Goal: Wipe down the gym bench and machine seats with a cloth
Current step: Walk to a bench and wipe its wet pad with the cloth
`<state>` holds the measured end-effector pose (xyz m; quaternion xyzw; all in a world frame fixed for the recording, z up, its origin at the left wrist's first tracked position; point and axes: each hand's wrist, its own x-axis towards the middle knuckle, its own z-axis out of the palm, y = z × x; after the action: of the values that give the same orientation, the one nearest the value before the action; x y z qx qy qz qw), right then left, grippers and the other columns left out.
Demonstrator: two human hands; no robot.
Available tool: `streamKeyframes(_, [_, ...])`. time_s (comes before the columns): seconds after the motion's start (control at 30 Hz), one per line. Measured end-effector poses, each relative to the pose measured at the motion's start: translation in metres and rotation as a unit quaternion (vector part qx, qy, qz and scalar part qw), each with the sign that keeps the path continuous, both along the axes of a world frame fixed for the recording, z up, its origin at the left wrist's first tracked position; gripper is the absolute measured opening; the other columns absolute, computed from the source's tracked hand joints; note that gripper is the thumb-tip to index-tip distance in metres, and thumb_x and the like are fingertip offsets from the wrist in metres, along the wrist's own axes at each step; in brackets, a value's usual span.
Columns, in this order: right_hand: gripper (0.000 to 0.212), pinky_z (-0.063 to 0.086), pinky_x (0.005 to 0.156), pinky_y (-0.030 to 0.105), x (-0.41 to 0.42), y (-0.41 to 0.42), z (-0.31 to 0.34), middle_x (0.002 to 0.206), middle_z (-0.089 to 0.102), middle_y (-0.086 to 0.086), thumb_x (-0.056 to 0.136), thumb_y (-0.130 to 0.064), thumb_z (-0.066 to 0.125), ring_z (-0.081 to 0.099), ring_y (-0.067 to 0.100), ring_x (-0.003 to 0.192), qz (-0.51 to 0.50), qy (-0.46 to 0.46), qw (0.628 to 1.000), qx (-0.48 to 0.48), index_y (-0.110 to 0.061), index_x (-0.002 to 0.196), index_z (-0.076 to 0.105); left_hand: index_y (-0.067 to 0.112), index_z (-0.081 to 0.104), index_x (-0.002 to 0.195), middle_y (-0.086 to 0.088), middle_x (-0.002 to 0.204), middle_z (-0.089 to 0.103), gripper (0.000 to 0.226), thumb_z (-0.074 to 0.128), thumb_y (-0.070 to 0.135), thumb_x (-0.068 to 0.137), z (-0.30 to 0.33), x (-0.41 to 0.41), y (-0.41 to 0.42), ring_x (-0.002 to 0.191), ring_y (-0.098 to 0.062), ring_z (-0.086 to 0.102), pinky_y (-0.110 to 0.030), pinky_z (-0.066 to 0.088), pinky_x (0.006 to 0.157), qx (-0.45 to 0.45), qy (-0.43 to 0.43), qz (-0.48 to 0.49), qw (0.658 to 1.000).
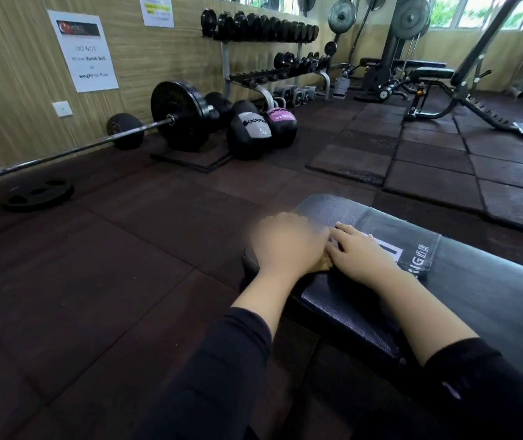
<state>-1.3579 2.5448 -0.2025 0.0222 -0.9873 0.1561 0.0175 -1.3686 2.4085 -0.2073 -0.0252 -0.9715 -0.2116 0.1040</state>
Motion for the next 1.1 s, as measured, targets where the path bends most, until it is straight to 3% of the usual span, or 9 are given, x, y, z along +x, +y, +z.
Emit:
streamKeyframes(0.13, [0.044, 0.013, 0.115, 0.042, -0.002, 0.004, 0.001, 0.154, 0.025, -0.003, 0.098, -0.038, 0.037, 0.025, 0.019, 0.141, 0.004, -0.012, 1.000, -0.012, -0.031, 0.141, 0.038, 0.047, 0.053, 0.127, 0.016, 0.148, 0.032, 0.044, 0.050, 0.055, 0.085, -0.007, 0.005, -0.024, 0.133, -0.021, 0.029, -0.038, 0.031, 0.108, 0.034, -0.022, -0.030, 0.999])
streamKeyframes(0.2, [0.044, 0.015, 0.114, 0.040, -0.001, 0.002, 0.001, 0.153, 0.027, -0.005, 0.097, -0.039, 0.038, 0.031, 0.019, 0.138, -0.003, 0.003, 1.000, -0.006, -0.032, 0.141, 0.038, 0.047, 0.051, 0.130, 0.015, 0.150, 0.029, 0.048, 0.044, 0.056, 0.083, -0.012, 0.013, -0.038, 0.135, -0.020, 0.028, -0.037, 0.030, 0.109, 0.034, -0.011, -0.034, 0.999])
streamKeyframes(0.3, [0.044, 0.017, 0.114, 0.040, -0.001, -0.001, 0.000, 0.152, 0.029, -0.006, 0.096, -0.039, 0.038, 0.034, 0.019, 0.136, -0.014, 0.018, 1.000, 0.005, -0.033, 0.140, 0.039, 0.045, 0.043, 0.140, 0.006, 0.159, 0.018, 0.063, 0.033, 0.059, 0.080, -0.018, 0.022, -0.037, 0.146, -0.024, 0.010, -0.038, 0.006, 0.120, -0.035, 0.037, -0.074, 0.996])
streamKeyframes(0.37, [0.043, 0.018, 0.113, 0.040, -0.003, 0.000, 0.001, 0.151, 0.029, -0.008, 0.096, -0.040, 0.040, 0.034, 0.018, 0.136, -0.018, 0.013, 1.000, 0.001, -0.034, 0.139, 0.040, 0.045, 0.040, 0.143, 0.005, 0.161, 0.014, 0.060, 0.038, 0.063, 0.085, -0.018, 0.016, -0.030, 0.148, -0.022, 0.004, -0.037, 0.001, 0.121, -0.037, 0.029, -0.090, 0.995])
streamKeyframes(0.57, [0.043, 0.026, 0.111, 0.039, -0.005, 0.003, 0.004, 0.152, 0.029, -0.010, 0.095, -0.043, 0.041, 0.035, 0.022, 0.136, -0.013, -0.011, 1.000, 0.000, -0.039, 0.138, 0.040, 0.048, 0.038, 0.140, 0.002, 0.145, 0.037, 0.052, 0.045, 0.054, 0.089, -0.007, -0.027, -0.035, 0.131, -0.025, 0.038, -0.039, 0.034, 0.104, 0.069, -0.092, 0.000, 0.993])
streamKeyframes(0.73, [0.042, 0.022, 0.112, 0.040, -0.004, 0.004, 0.003, 0.151, 0.028, -0.013, 0.095, -0.044, 0.040, 0.034, 0.020, 0.136, -0.014, -0.002, 1.000, -0.002, -0.040, 0.137, 0.041, 0.043, 0.040, 0.137, 0.001, 0.135, 0.043, 0.047, 0.045, 0.048, 0.091, -0.031, 0.016, -0.054, 0.123, -0.025, 0.044, -0.036, 0.038, 0.097, 0.208, -0.032, 0.082, 0.974])
streamKeyframes(0.83, [0.042, 0.018, 0.114, 0.040, -0.005, 0.004, 0.001, 0.152, 0.028, -0.012, 0.096, -0.043, 0.040, 0.032, 0.018, 0.138, -0.012, -0.002, 1.000, -0.009, -0.038, 0.138, 0.041, 0.033, 0.036, 0.146, -0.001, 0.153, 0.029, 0.062, 0.028, 0.055, 0.089, -0.044, 0.056, -0.044, 0.136, -0.028, 0.026, -0.041, 0.033, 0.107, 0.109, 0.035, 0.072, 0.991])
streamKeyframes(0.97, [0.043, 0.017, 0.114, 0.041, -0.007, 0.005, 0.000, 0.152, 0.029, -0.011, 0.095, -0.042, 0.042, 0.031, 0.018, 0.138, -0.011, -0.001, 1.000, -0.017, -0.038, 0.138, 0.041, 0.030, 0.058, 0.133, 0.001, 0.148, 0.045, 0.057, 0.033, 0.049, 0.086, -0.036, 0.047, -0.029, 0.135, -0.031, 0.035, -0.045, 0.044, 0.101, -0.011, 0.122, -0.039, 0.992])
streamKeyframes(1.1, [0.043, 0.018, 0.114, 0.040, -0.006, 0.005, 0.002, 0.152, 0.029, -0.010, 0.095, -0.042, 0.042, 0.032, 0.018, 0.138, -0.006, -0.004, 1.000, -0.020, -0.037, 0.138, 0.042, 0.045, 0.041, 0.141, 0.010, 0.153, 0.029, 0.047, 0.040, 0.046, 0.093, -0.014, 0.001, -0.032, 0.140, -0.019, 0.023, -0.037, 0.031, 0.107, 0.031, -0.027, -0.010, 0.999])
